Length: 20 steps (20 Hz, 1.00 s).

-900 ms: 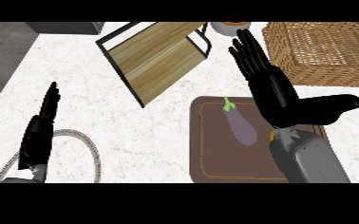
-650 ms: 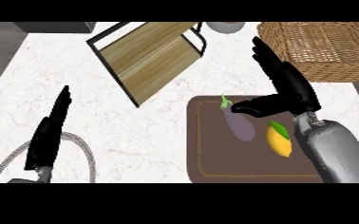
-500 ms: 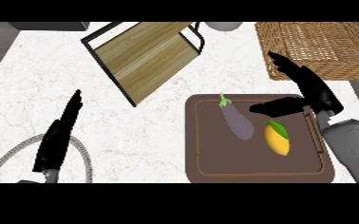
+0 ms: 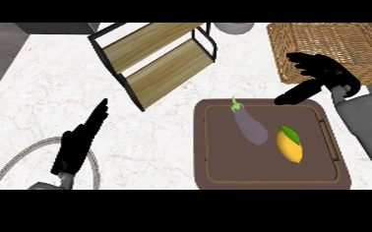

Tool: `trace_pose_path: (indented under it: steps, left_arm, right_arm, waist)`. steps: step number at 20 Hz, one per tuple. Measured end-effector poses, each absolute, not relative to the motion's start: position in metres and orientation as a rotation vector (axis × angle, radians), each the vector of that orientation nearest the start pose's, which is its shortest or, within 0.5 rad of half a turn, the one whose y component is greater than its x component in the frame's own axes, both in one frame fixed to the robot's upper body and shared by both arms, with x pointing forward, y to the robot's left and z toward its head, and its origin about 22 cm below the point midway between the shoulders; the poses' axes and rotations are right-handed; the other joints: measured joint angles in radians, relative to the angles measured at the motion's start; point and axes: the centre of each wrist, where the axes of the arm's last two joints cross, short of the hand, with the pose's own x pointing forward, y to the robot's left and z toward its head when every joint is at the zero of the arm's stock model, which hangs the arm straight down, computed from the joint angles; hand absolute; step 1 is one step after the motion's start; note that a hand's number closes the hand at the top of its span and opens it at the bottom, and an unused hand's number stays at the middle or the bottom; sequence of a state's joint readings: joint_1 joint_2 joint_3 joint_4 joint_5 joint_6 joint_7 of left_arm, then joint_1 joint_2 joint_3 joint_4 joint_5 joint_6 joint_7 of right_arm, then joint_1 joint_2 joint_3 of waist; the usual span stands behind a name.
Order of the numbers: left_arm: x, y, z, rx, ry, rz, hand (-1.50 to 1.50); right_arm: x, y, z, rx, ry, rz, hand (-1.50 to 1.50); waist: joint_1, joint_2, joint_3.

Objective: Pick the eggplant from the tray and place it in the tiered shelf

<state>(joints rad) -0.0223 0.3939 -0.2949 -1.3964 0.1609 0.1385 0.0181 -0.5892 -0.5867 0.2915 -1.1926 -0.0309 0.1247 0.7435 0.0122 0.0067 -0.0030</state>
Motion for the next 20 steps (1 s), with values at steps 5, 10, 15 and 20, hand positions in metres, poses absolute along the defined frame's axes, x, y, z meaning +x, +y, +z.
trace_pose_path:
  steps: [5,10,15,20]
  left_arm:
    - [0.241,0.264,-0.028,0.111,-1.324,-0.296,0.00]
    - [0.249,0.261,-0.025,0.094,-1.328,-0.313,0.00]
    - [0.251,0.252,-0.027,0.072,-1.329,-0.333,0.00]
    - [0.250,0.253,-0.029,0.075,-1.330,-0.338,0.00]
  right_arm:
    - [0.392,-0.232,0.136,-0.390,-0.791,0.738,-1.50]
    - [0.404,-0.184,0.143,-0.383,-0.657,0.934,-1.50]
    - [0.405,-0.148,0.131,-0.559,-0.531,1.201,-1.50]
    - [0.409,-0.117,0.115,-0.662,-0.416,1.371,-1.50]
  waist:
    - [0.009,-0.002,0.001]
    - [0.026,0.000,0.000]
    - [0.051,0.004,-0.002]
    - [0.047,0.003,-0.001]
